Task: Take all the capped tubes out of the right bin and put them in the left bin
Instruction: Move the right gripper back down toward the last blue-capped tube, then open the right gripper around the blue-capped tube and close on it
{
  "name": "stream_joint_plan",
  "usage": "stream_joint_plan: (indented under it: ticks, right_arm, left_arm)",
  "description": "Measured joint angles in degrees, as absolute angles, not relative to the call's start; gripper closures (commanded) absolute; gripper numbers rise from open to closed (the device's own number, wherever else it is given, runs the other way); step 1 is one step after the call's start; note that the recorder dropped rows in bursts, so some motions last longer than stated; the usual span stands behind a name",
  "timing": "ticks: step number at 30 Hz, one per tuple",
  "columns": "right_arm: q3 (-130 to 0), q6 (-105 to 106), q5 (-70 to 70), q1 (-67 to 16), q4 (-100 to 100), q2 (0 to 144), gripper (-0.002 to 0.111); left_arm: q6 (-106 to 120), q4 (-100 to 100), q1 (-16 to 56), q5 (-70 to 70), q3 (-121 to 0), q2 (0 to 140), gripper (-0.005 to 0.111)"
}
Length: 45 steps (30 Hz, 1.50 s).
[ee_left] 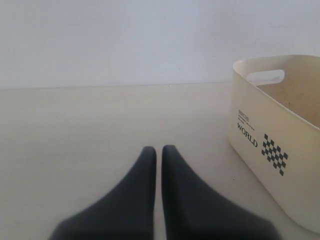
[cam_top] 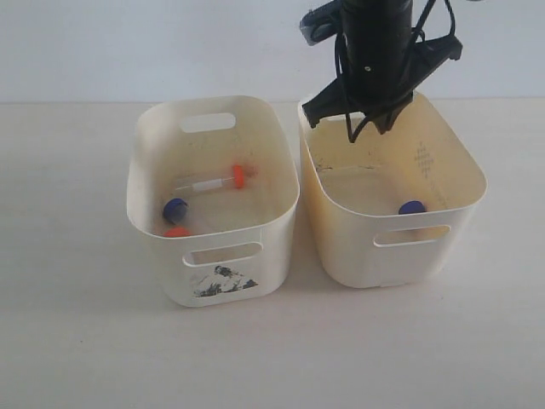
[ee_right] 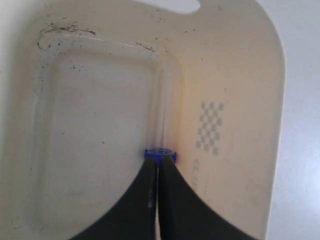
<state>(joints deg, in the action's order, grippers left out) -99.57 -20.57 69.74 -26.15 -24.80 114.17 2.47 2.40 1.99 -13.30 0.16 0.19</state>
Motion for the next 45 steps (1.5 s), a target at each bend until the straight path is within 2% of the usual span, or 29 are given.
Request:
stream_joint_plan:
  ticks: [31,45]
  right_arm:
    - [-88.7,-23.8,69.9,-24.0,-23.7,118.2,0.109]
    - [-88.6,-23.5,69.9,-24.0,-23.3,121.8,0.109]
  left_arm:
    - [2.5,2.4,2.0,-13.3,0.2,0.2,0.102]
    - [2.5,2.4,2.0,-13.3,0.2,0.2,0.102]
